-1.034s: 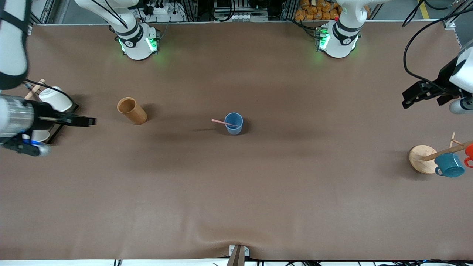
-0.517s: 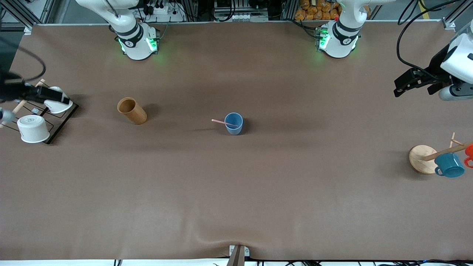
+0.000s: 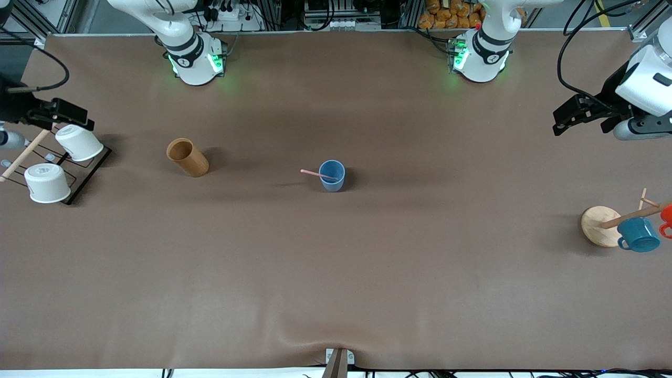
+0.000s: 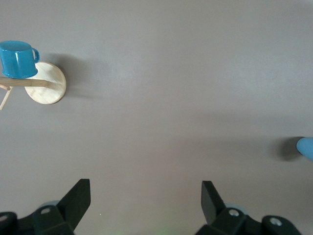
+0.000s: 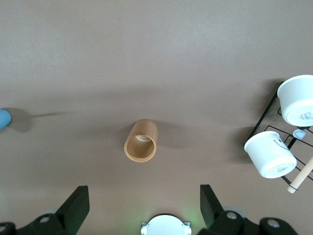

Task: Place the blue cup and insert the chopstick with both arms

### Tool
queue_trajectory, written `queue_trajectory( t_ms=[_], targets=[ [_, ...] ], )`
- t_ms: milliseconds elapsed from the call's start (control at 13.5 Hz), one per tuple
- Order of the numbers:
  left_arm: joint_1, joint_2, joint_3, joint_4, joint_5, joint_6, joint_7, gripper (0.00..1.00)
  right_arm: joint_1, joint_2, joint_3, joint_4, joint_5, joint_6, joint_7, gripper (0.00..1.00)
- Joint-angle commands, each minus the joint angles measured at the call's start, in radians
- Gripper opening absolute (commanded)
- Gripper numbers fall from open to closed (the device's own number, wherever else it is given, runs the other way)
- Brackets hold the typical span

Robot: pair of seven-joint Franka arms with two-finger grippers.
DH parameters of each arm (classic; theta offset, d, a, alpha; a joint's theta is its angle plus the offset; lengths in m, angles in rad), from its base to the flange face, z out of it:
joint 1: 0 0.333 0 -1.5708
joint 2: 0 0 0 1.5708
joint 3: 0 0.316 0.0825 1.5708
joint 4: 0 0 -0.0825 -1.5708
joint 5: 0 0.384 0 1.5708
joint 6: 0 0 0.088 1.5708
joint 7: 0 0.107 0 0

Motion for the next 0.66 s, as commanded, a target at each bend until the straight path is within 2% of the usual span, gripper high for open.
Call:
queue_trajectory(
  t_ms=[0, 148, 369, 591],
  targets=[
    [-0.015, -0.028, 0.014, -0.023, -0.006, 0.005, -0.007, 1.00, 0.018, 0.059, 0.010, 0.116, -0.026, -0.050, -0.020, 1.00],
    [-0.014, -0.029, 0.014, -0.023, -0.006, 0.005, -0.007, 1.00, 0.029, 0.059, 0.018, 0.121, -0.029, -0.044, -0.022, 1.00],
    [-0.017, -0.037, 0.012, -0.027, -0.007, 0.002, -0.007, 1.00, 0.019, 0.066, 0.020, 0.182, -0.035, -0.051, -0.014, 1.00],
    [-0.026, -0.052, 0.014, -0.046, -0.009, 0.002, -0.007, 1.00, -0.031, 0.034, 0.030, 0.150, -0.024, -0.044, -0.025, 1.00]
  ],
)
